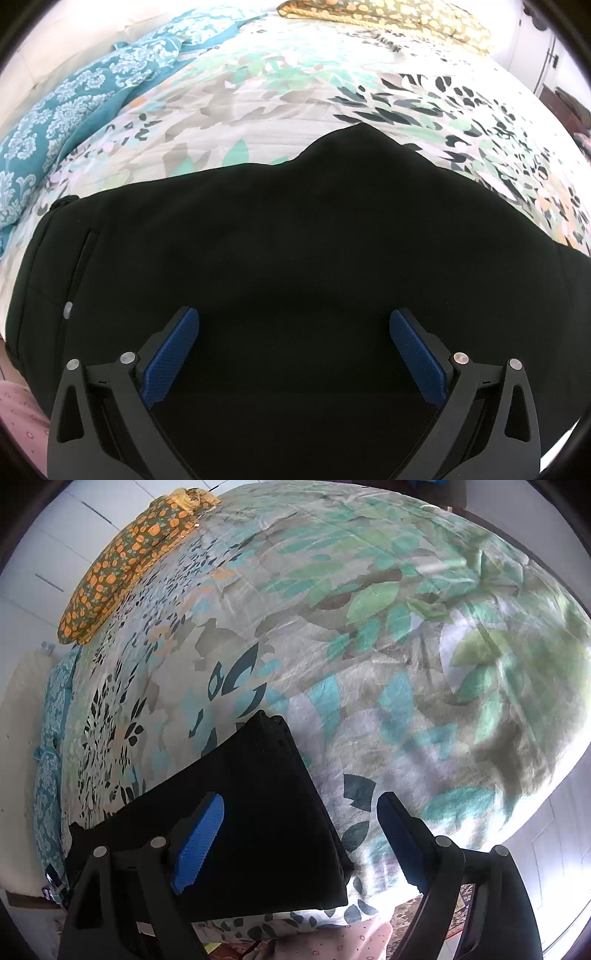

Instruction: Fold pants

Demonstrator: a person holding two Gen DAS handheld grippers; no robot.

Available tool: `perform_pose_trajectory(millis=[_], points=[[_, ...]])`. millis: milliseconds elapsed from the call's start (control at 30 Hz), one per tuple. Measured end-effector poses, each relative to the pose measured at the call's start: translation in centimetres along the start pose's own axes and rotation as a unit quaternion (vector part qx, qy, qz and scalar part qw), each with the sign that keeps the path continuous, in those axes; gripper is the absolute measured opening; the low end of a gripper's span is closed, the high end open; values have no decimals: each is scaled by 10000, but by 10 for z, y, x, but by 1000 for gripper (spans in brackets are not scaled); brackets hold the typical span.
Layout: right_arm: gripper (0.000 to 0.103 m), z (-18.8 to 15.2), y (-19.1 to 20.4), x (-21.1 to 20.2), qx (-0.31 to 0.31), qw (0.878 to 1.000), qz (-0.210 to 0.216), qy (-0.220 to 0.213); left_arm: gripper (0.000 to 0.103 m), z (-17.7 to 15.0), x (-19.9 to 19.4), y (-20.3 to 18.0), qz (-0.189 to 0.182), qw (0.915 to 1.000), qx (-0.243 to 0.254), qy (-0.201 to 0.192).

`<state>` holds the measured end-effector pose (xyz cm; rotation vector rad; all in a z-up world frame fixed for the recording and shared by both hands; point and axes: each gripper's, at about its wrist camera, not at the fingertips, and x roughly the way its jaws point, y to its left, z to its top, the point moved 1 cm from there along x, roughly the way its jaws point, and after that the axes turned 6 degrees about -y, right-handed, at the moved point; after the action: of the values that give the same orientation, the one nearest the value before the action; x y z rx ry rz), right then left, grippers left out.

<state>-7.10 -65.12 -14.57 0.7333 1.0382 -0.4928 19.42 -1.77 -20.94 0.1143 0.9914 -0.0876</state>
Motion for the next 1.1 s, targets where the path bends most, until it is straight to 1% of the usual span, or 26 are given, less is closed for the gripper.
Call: perform_pose_trajectory(millis=[233,433,533,600,700,767,833,967,1000,1033,1067,1100], points=[[85,1,4,3,-120,9999,-10,93,103,0,0,0,-1,10000,1,1],[85,8,7,1,-385,9991,191,-28,103,-1,0,-1,14,10000,16,-21],[85,12,6,6,-575,9980,243,100,103,-1,0,-1,16,10000,35,-37],[85,12,7,13,-657,9964,444,293,103,-2,0,-1,20,10000,39,-43],[85,12,12,22,-765,9919,858,547,103,-2,0,-1,17,10000,42,-46],[85,12,13,28,-879,9912,790,595,103,-2,0,0,15,10000,47,-51],[85,12,10,36,-835,9914,741,685,103,-2,0,0,14,10000,50,-60],[84,10,6,44,-798,9891,934,815,103,-2,0,0,16,10000,48,-60],[83,9,5,46,-705,9875,1134,842,103,-2,0,0,19,10000,48,-62],[78,8,5,48,-606,9847,1366,893,103,-2,0,0,22,10000,49,-64],[77,6,6,51,-560,9808,1586,984,103,-2,0,0,30,10000,53,-70],[77,4,9,53,-642,9804,1559,1016,103,-2,0,0,43,9999,53,-76]])
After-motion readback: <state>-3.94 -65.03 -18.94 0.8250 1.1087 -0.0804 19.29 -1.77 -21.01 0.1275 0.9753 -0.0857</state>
